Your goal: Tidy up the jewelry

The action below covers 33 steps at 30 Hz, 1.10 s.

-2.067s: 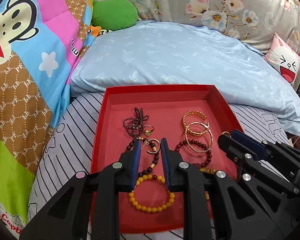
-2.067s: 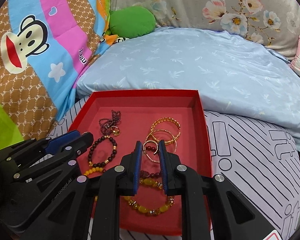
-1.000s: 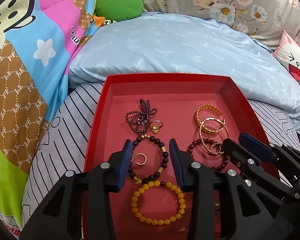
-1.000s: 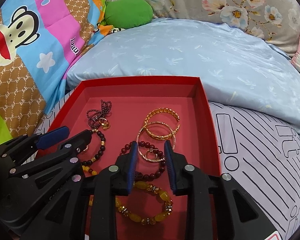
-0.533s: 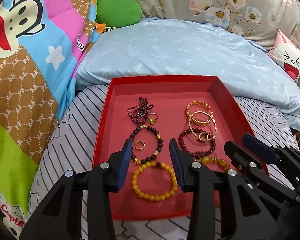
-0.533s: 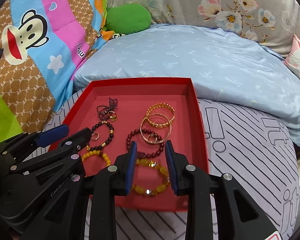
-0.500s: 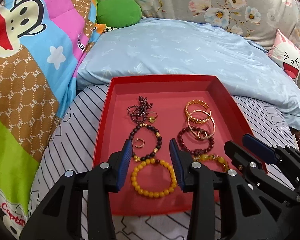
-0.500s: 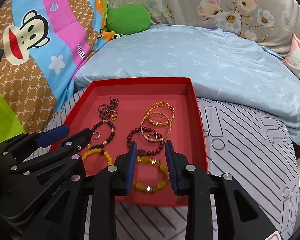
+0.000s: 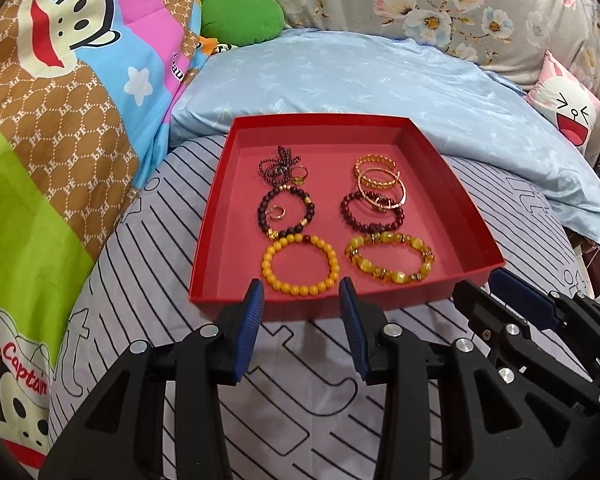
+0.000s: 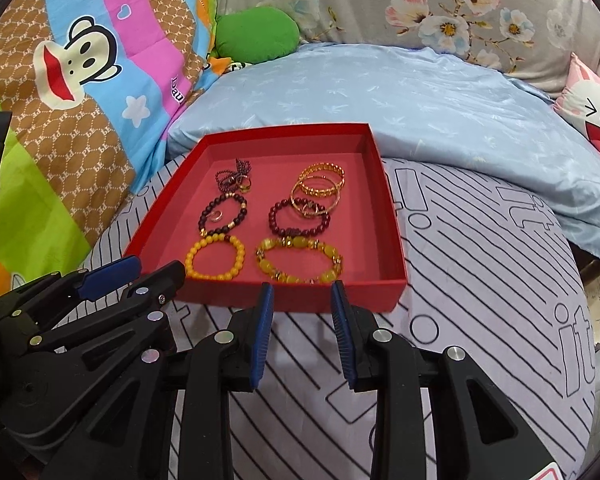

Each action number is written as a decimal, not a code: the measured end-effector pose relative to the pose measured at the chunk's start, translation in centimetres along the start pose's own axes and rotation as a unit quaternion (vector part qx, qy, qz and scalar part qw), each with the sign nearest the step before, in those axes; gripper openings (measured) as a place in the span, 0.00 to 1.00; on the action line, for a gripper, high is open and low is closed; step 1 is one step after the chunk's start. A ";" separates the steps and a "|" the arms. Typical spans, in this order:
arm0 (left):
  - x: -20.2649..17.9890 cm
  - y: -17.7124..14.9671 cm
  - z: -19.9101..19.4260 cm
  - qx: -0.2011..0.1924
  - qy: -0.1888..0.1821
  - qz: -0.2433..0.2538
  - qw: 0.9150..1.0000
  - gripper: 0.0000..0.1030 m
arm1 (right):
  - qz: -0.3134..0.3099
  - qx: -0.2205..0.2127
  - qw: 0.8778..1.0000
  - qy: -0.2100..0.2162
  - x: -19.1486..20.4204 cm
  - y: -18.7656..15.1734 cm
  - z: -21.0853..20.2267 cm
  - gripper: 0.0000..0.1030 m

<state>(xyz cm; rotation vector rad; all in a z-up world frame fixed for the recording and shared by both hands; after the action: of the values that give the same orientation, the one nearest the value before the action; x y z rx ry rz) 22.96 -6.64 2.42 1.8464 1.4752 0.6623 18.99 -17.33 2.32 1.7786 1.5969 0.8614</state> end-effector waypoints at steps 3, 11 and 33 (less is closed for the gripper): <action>0.0 -0.8 -0.4 0.004 0.000 0.000 1.000 0.36 | 0.002 0.003 1.000 0.000 0.0 -0.7 -0.4 0.29; -0.1 -2.0 -1.1 0.013 -0.001 -0.008 1.000 0.36 | 0.003 0.008 1.000 -0.002 0.0 -1.8 -1.2 0.29; 1.7 -3.7 -2.4 0.010 0.043 -0.018 0.999 0.71 | -0.009 0.002 0.999 -0.049 -1.5 -2.9 -2.5 0.72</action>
<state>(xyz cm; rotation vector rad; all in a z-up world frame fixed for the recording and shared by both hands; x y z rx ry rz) 19.28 -4.08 1.10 1.8234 1.5710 0.7194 15.14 -18.48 1.46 1.7786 1.5510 0.7513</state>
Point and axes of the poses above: each gripper's, at about its wrist camera, not at the fingertips, and z roughly the way its jaws point, x to its left, y to its top, the point moved 4 cm from there along z, roughly the way its jaws point, and after that the axes turned 10 degrees about -x, right-handed, at the moved point
